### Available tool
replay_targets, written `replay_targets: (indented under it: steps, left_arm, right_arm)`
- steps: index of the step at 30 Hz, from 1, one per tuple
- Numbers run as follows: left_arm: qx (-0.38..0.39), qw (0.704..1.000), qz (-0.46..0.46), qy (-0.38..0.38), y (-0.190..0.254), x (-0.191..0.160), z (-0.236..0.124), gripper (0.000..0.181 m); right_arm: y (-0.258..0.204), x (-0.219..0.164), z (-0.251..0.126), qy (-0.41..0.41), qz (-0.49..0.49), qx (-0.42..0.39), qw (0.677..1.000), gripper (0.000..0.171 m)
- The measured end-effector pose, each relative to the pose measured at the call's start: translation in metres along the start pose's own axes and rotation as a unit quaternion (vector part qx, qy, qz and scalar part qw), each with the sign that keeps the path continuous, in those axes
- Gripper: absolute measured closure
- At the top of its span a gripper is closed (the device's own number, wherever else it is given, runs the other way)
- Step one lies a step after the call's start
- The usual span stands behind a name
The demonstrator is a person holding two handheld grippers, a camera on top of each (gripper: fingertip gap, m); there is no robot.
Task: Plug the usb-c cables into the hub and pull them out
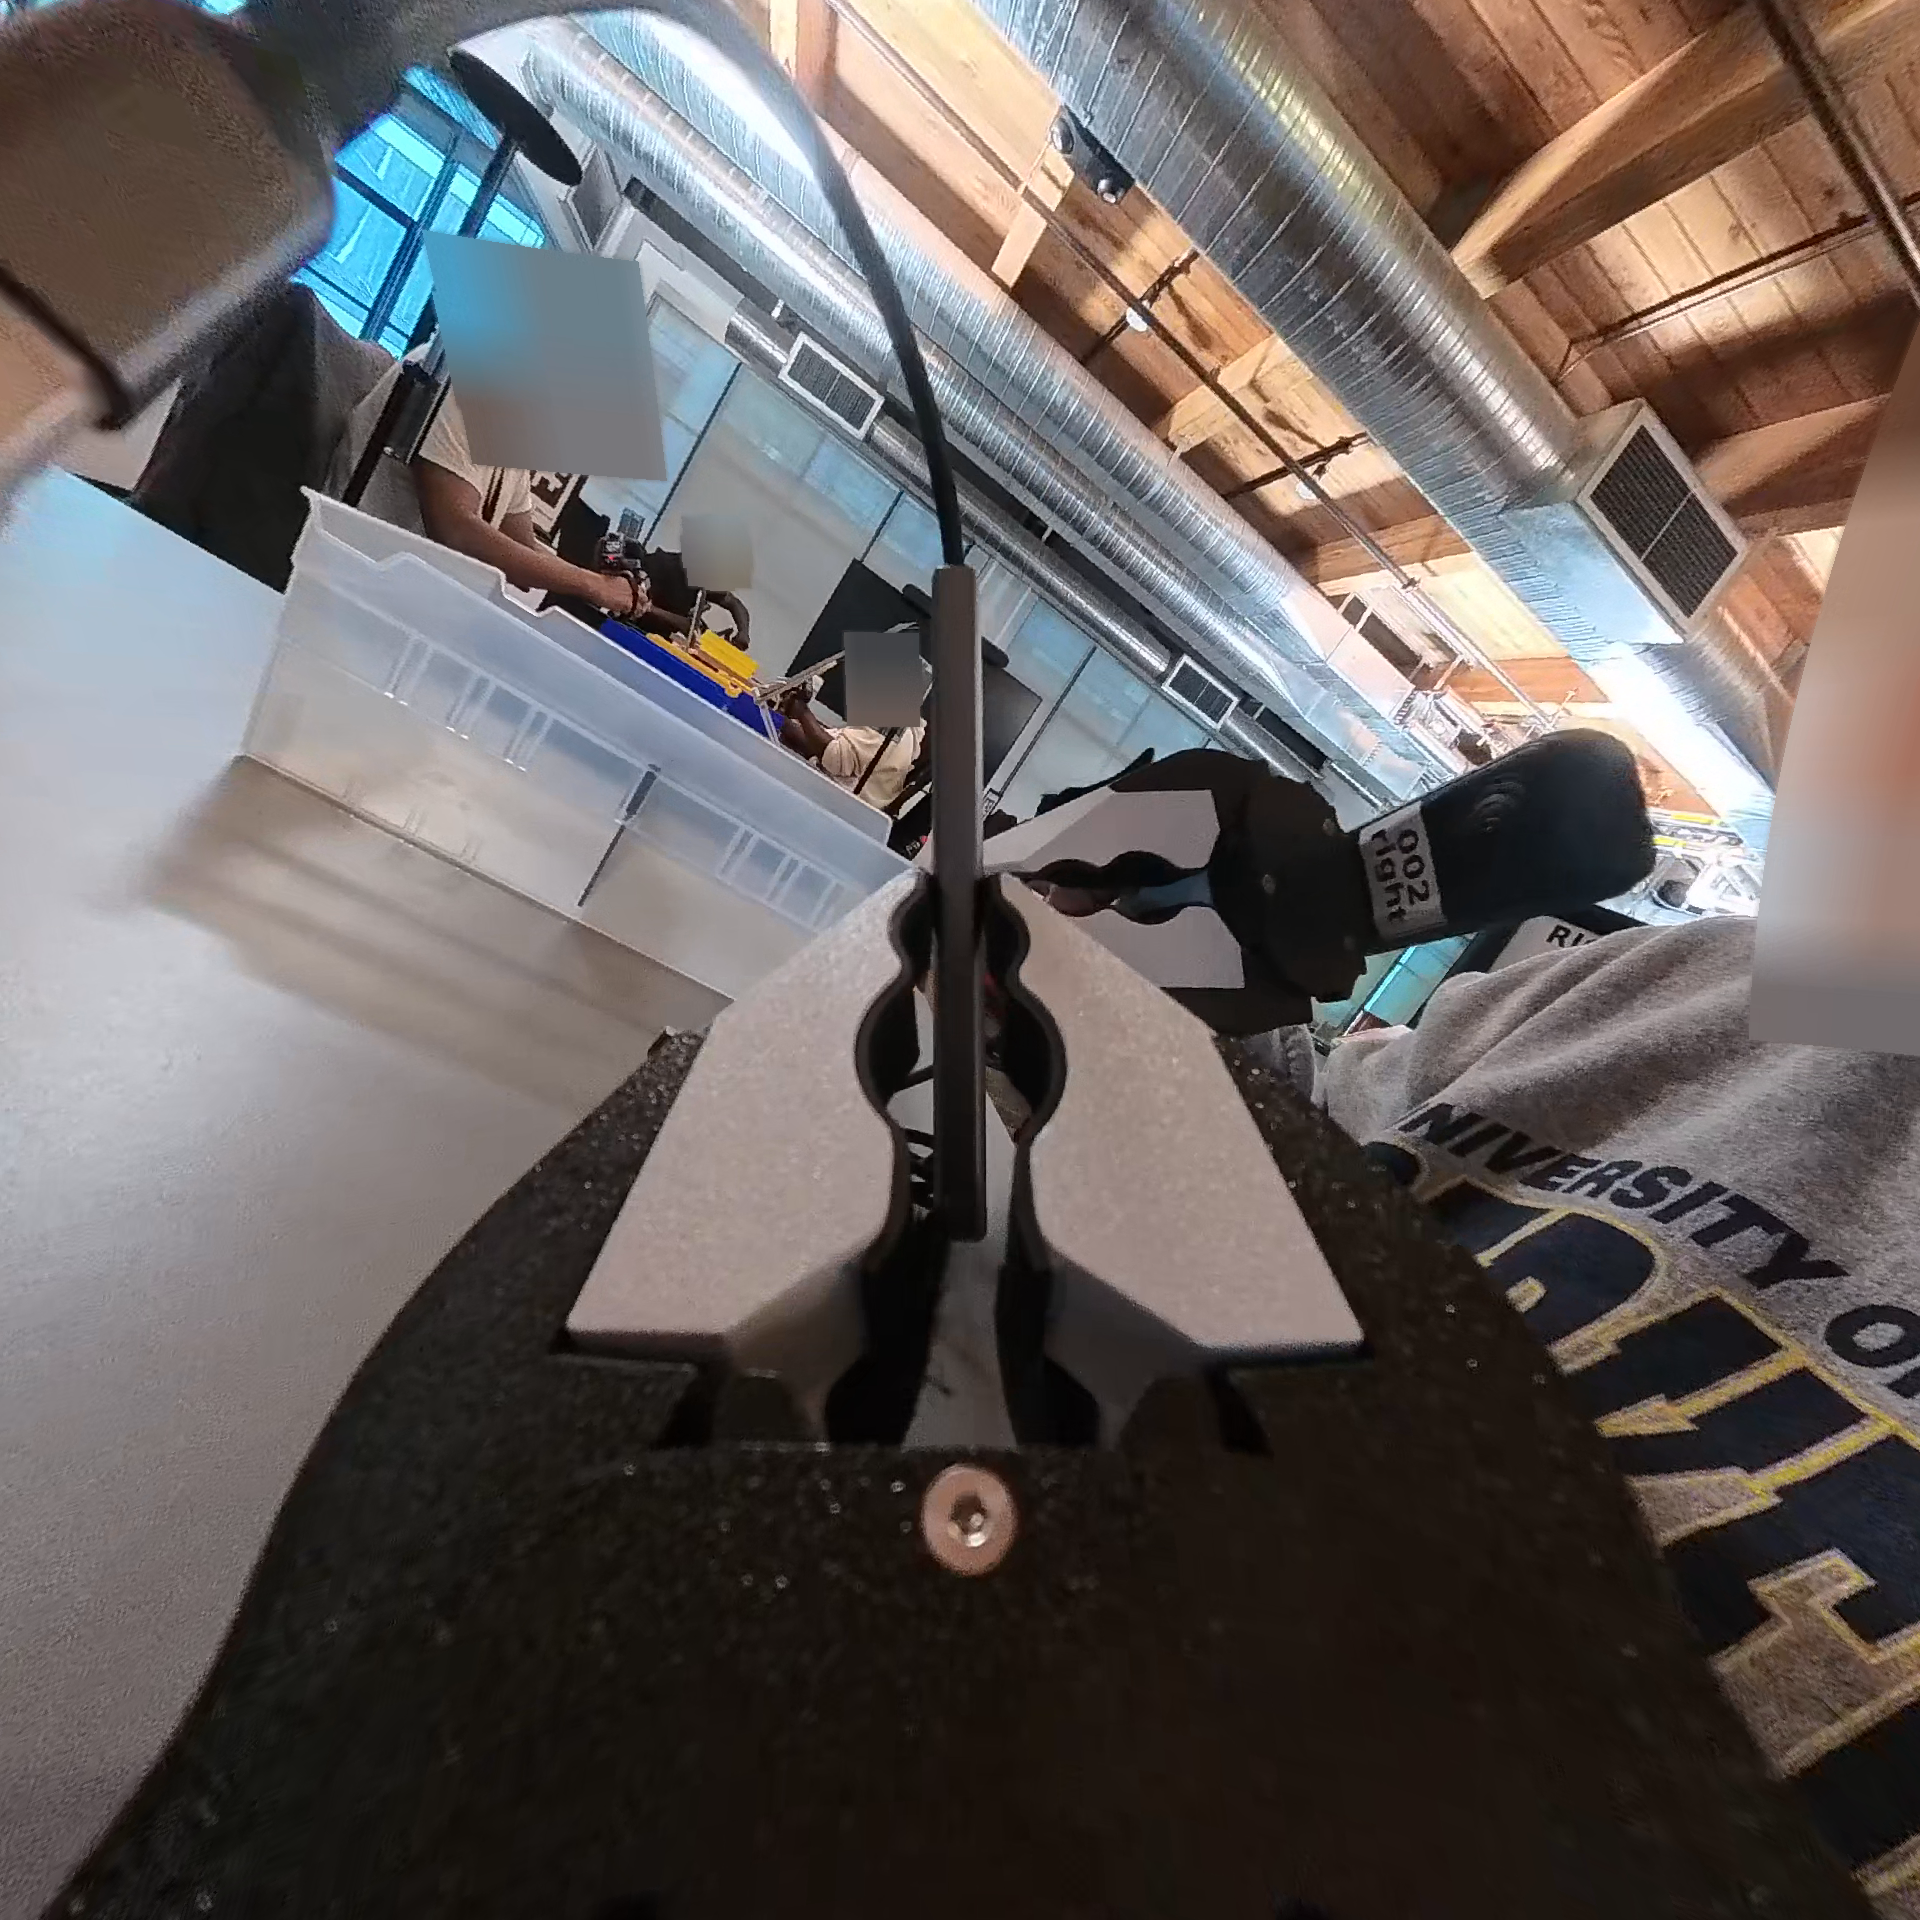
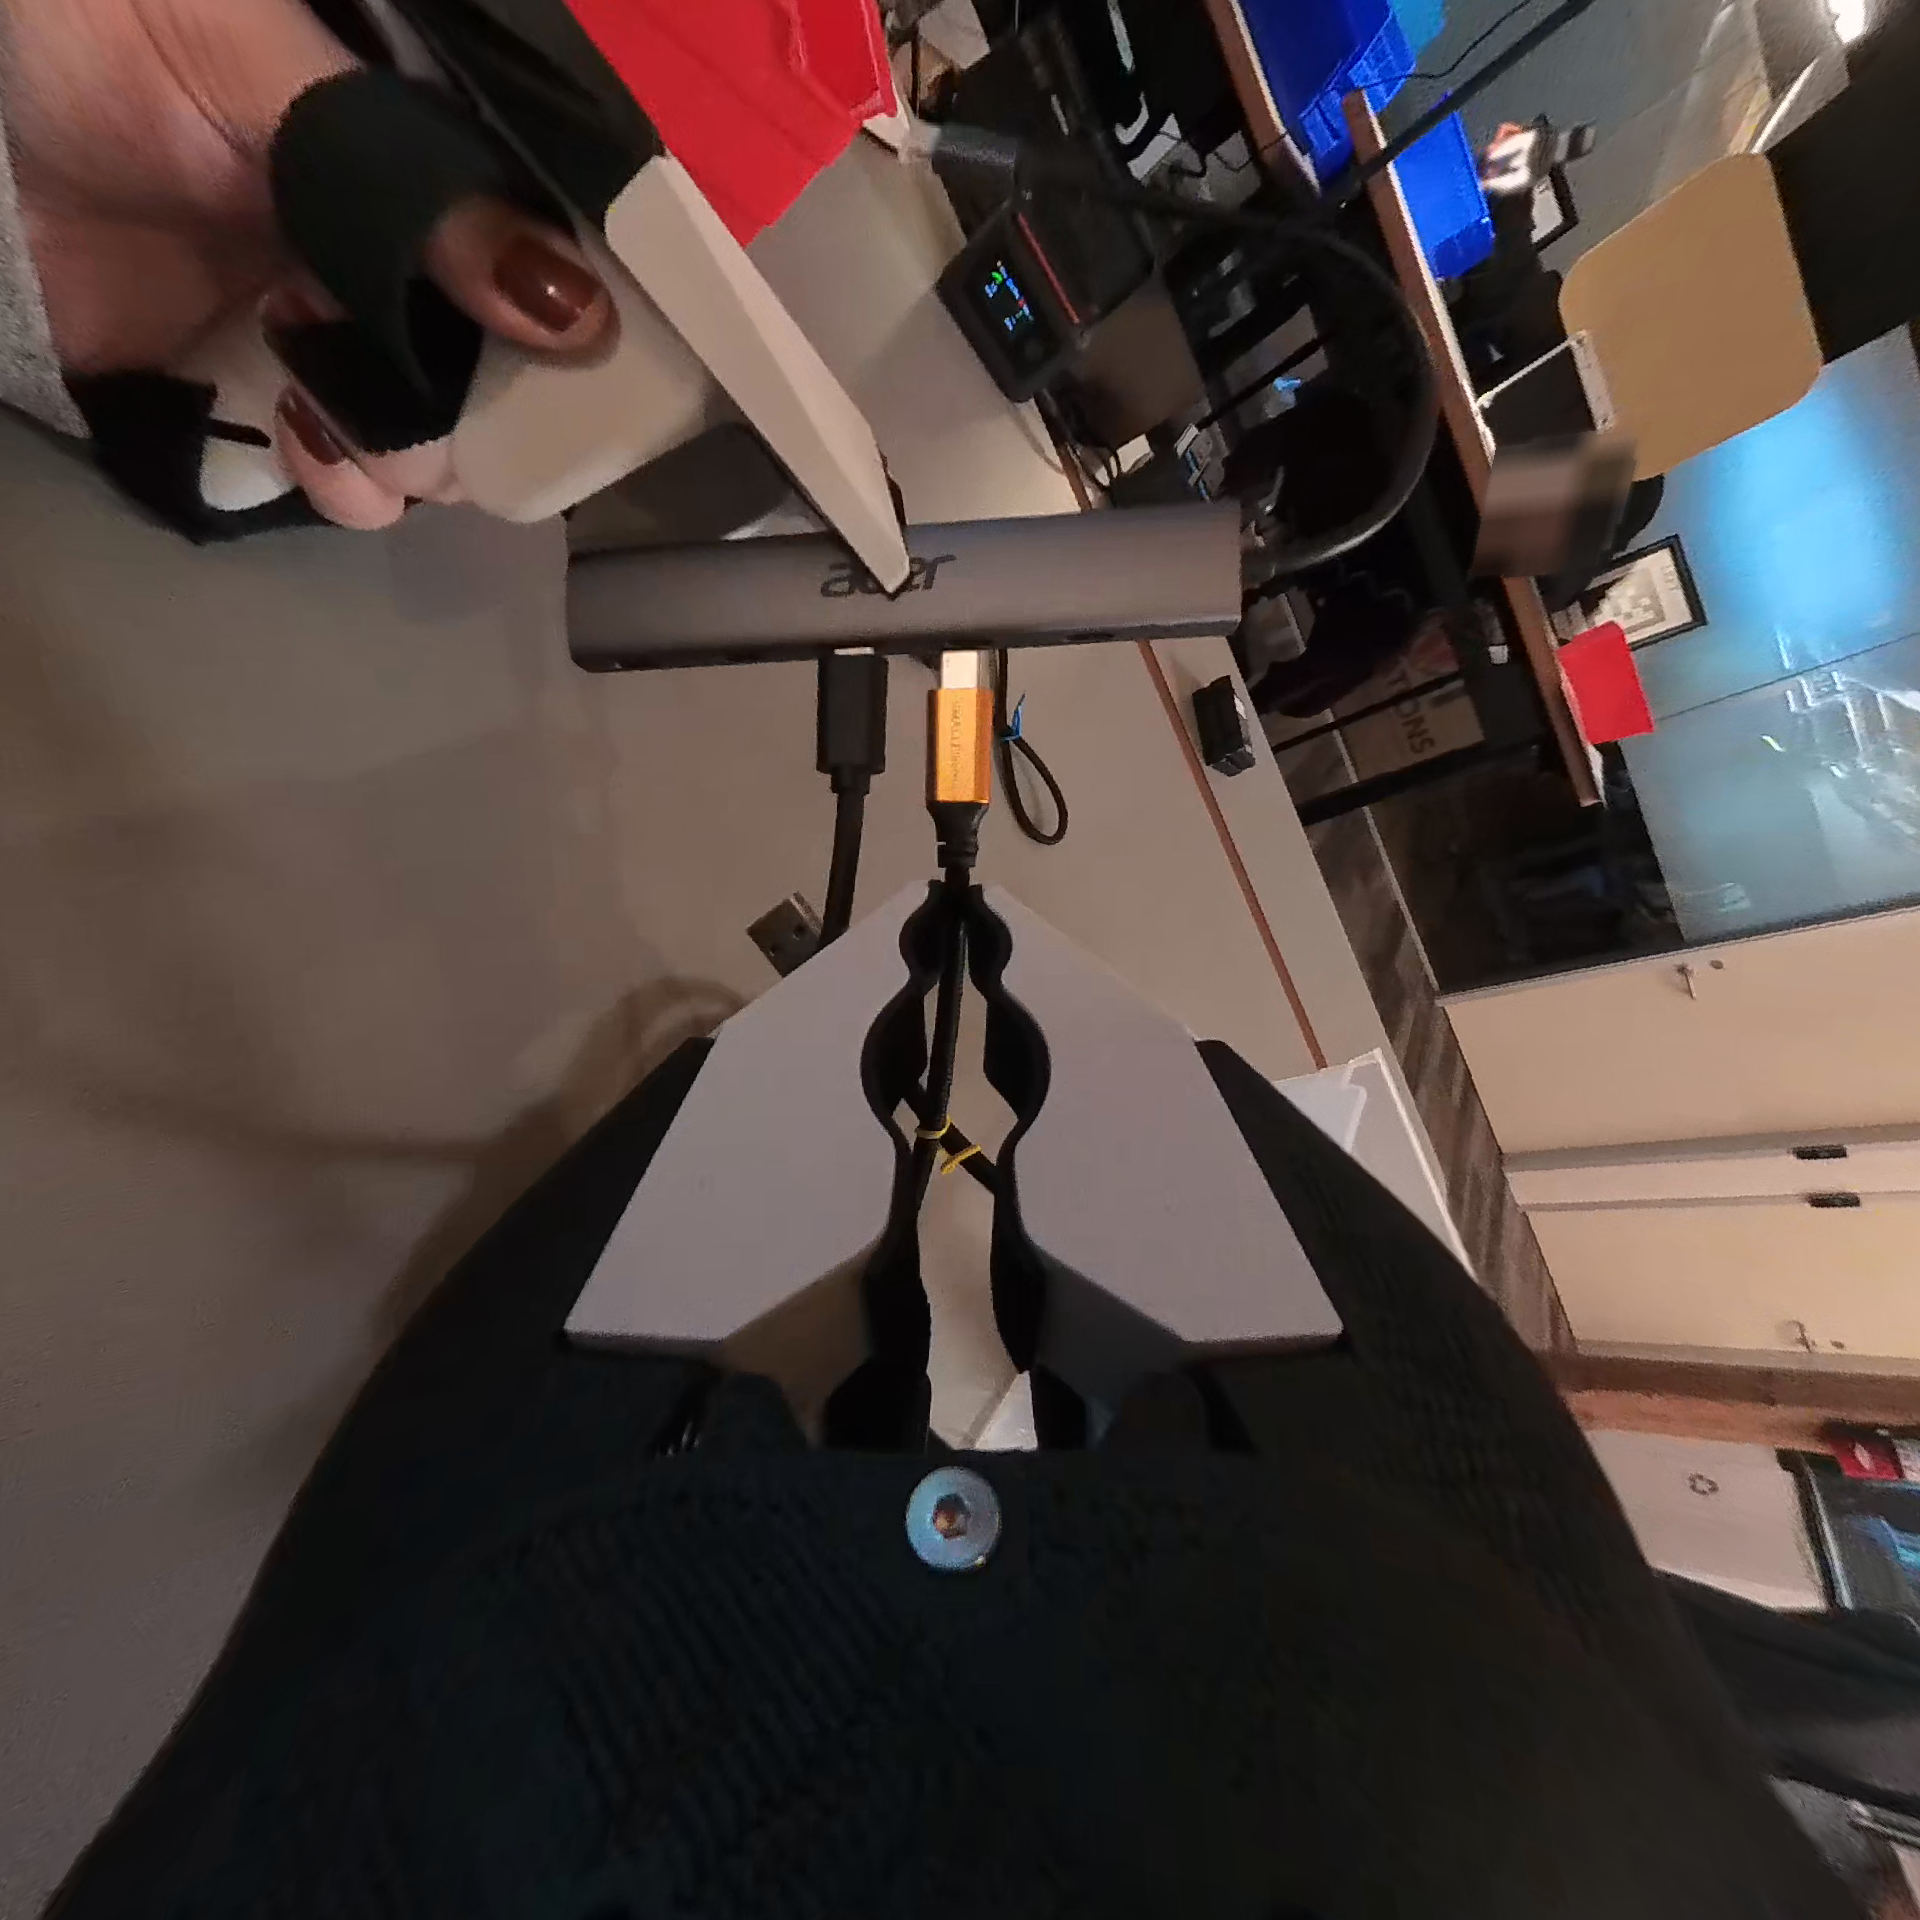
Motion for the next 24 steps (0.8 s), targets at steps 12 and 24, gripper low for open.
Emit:
replay_targets:
  steps: [12,24]
  left_arm:
    - [-0.002,1.000,-0.001,0.001,-0.0002,0.0003,-0.0002,0.175]
    - [-0.016,1.000,-0.008,0.006,0.0021,0.0010,-0.0011,0.175]
  right_arm:
    - [0.0011,0.0017,-0.0013,-0.001,0.006,-0.003,1.000,0.170]
    - [0.0044,0.0063,-0.0046,-0.020,-0.028,-0.015,0.999,0.170]
Point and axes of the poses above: each gripper's, where its closed fingertips meet, z out along the fingers, x out of its top, y = z × x across the jaws, the point moved 1 cm from there along -z, back along the fingers, and after that the axes turned 9 degrees about -z, right-handed, at the moved point
